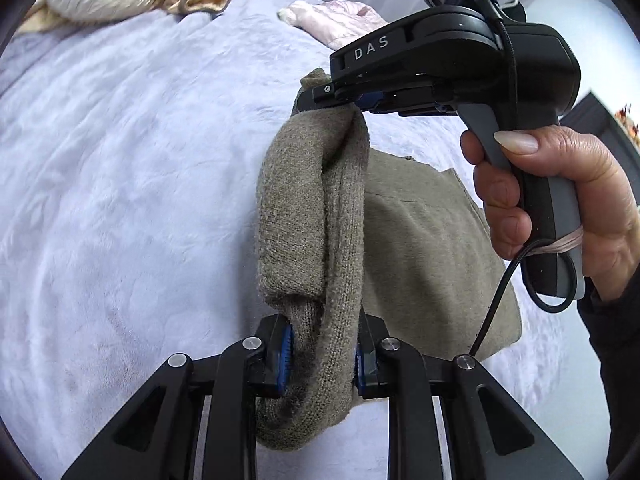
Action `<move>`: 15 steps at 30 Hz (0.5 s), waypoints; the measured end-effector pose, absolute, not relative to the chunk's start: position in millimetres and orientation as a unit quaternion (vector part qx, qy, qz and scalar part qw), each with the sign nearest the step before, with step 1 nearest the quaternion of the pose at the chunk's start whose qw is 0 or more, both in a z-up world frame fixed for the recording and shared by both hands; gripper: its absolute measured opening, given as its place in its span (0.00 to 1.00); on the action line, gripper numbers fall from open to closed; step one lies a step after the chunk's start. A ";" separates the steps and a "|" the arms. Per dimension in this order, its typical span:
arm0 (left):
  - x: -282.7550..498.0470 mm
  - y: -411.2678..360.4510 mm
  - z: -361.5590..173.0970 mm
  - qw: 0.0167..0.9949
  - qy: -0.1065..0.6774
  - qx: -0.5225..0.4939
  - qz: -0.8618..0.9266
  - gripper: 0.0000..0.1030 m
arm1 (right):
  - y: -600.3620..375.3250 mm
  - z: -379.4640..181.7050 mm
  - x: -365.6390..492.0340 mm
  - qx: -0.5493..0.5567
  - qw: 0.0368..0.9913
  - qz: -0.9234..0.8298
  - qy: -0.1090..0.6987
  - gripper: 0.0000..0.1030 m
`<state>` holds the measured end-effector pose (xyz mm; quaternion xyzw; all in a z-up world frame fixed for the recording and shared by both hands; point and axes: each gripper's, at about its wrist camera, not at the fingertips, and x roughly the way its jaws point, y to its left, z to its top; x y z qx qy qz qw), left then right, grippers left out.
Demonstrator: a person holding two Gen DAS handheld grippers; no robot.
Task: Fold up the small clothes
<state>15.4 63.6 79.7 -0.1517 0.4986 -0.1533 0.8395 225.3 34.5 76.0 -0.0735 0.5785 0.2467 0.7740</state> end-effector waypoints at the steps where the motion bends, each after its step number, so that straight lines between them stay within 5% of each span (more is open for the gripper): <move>1: 17.3 51.0 85.0 0.842 0.499 -0.141 -0.151 0.24 | 29.3 79.7 225.2 -0.073 0.775 0.251 0.575 0.19; 15: 61.3 -68.5 124.9 0.831 0.526 -0.055 -0.176 0.24 | -72.2 117.2 225.4 -0.046 0.789 0.260 0.555 0.19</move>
